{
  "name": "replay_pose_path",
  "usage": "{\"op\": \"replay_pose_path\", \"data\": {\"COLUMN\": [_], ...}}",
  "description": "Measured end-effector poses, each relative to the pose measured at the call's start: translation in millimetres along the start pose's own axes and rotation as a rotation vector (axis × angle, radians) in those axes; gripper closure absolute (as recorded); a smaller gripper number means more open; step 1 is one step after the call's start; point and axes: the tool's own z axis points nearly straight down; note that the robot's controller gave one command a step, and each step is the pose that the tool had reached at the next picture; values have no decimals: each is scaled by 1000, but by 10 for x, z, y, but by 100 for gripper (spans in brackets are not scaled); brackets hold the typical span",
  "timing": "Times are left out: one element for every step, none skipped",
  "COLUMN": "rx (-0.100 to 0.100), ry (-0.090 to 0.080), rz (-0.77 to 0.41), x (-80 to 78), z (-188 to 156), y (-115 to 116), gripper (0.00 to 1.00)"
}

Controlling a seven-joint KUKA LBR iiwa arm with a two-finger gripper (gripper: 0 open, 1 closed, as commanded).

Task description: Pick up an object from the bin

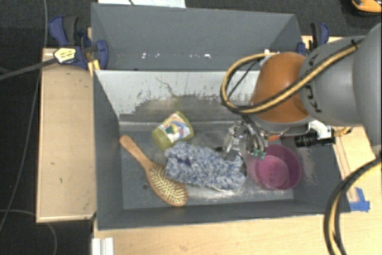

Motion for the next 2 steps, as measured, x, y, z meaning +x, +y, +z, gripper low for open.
{"op": "replay_pose_path", "data": {"rx": [-1, 1], "ry": [-5, 6], "rz": [20, 246], "x": [-55, -57], "z": [-438, -33], "y": [-177, -150], "gripper": [100, 100]}}
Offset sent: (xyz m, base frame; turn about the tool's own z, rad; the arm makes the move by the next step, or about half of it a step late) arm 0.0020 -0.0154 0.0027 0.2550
